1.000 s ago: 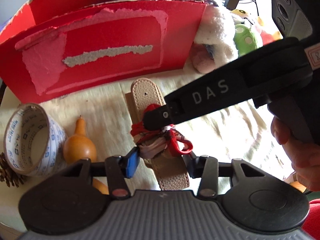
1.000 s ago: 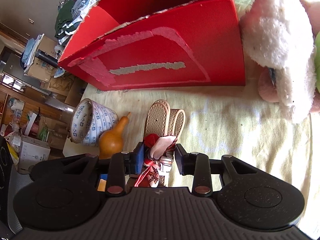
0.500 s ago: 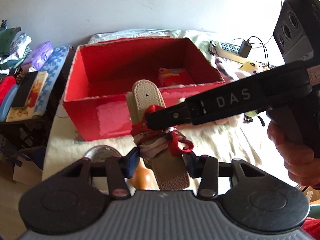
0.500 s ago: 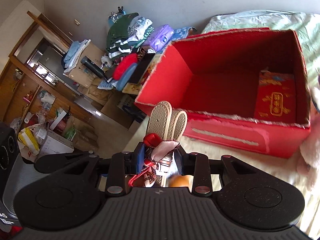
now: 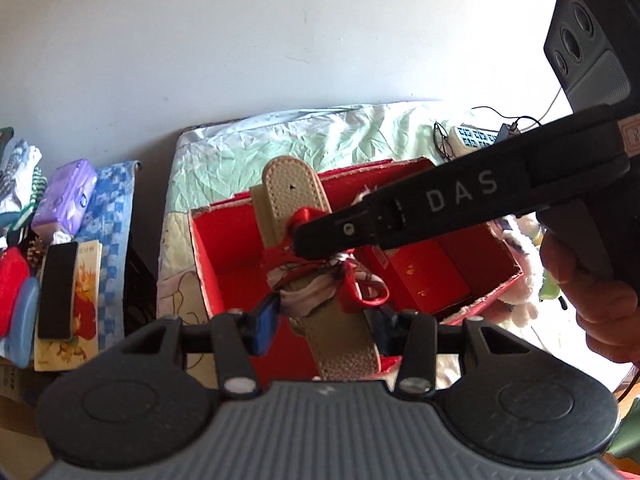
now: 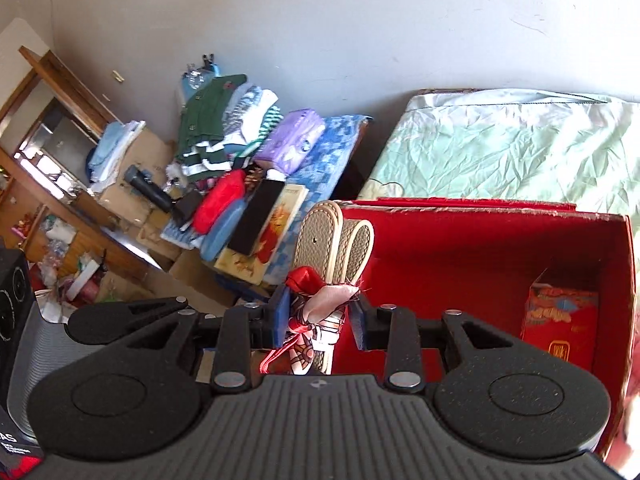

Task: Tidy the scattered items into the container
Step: 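Lift the sandals with the right gripper and carry them over the red box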

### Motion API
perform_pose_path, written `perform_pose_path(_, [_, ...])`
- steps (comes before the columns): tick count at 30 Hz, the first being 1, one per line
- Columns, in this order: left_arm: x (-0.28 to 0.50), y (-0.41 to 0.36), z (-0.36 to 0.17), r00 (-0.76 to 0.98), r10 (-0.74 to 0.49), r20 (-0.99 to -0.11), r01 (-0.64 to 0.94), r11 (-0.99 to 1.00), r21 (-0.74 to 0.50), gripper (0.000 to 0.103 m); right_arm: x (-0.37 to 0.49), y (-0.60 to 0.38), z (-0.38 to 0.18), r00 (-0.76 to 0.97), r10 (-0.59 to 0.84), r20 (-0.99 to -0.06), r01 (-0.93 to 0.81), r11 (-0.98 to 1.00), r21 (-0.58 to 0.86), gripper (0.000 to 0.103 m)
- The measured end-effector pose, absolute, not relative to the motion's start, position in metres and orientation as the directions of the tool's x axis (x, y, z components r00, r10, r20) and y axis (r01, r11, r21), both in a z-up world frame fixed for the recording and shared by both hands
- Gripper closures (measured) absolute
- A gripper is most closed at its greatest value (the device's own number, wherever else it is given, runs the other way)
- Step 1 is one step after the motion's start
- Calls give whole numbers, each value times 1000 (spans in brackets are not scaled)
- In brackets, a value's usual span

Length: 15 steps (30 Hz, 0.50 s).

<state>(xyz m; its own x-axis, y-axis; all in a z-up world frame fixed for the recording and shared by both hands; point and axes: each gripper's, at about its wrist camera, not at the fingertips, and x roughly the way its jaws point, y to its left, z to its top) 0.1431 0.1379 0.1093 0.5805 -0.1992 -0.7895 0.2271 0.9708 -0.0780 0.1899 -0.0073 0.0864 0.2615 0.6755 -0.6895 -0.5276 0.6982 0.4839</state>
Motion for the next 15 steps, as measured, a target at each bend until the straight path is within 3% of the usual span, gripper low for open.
perform_pose_path(15, [226, 135, 23, 331, -238, -913, 280, 949, -146, 58, 242, 0, 20, 170, 564, -808, -466, 768, 439, 69])
